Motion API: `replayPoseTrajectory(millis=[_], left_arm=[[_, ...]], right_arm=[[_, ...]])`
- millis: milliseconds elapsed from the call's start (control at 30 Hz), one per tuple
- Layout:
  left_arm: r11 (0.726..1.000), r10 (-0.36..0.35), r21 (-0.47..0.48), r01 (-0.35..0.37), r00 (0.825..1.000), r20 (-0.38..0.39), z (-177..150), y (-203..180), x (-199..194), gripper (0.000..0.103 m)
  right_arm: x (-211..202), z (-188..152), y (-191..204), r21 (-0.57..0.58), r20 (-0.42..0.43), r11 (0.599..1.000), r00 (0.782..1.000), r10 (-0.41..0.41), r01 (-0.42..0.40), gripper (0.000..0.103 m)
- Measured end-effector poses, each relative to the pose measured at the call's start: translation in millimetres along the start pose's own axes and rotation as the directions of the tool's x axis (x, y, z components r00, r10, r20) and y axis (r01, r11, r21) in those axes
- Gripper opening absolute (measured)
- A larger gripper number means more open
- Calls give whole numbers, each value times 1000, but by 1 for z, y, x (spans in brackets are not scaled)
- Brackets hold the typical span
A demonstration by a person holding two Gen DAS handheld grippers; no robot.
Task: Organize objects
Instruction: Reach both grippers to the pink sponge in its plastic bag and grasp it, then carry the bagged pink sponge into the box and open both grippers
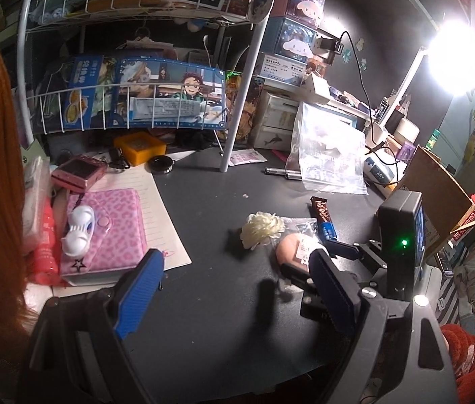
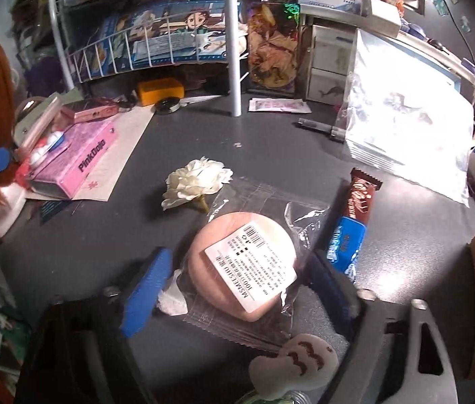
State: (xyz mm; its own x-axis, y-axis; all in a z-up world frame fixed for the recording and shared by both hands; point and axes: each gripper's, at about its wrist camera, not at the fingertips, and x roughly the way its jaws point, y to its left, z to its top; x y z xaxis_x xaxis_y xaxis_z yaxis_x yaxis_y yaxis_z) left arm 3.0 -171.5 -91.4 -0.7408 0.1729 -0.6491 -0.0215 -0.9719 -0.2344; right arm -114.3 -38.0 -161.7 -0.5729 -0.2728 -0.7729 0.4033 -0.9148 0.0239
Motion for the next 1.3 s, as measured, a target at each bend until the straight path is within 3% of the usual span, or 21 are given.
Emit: replayPoseTrajectory(millis=[233,300,600,700,1000,1100,1300], left_arm=[[1000,-11,10,11,1000,5,-1,-3,-3,86],[1000,-16,14,16,1000,0,0,-5,-3,86],[995,-90,46,91,996,-29,10,-25,4,86],[988,-137,66,139,990,-41,18,-37,5,86],[942,-306,116,315,948,-84,67,-91,8,85],[919,-362,133,372,927,-95,81,-118,10,77],[879,-438,163,449,894,-98,104,-174,18,61]], right_arm=[[-3,-3,-1,6,14,1000,1000,-13,13,68],[-5,-4,-2,12,18,1000,1000,-7,7,60],[-28,-6,-16,31,68,999,997,22,-24,60],[-44,-3,-23,25,100,997,993,66,-69,60],[-128,22,-45,-121,226,956,931,288,-266,60],[-160,30,-57,-178,270,953,919,287,-245,60],[-200,34,-97,-214,302,956,918,258,-199,60]])
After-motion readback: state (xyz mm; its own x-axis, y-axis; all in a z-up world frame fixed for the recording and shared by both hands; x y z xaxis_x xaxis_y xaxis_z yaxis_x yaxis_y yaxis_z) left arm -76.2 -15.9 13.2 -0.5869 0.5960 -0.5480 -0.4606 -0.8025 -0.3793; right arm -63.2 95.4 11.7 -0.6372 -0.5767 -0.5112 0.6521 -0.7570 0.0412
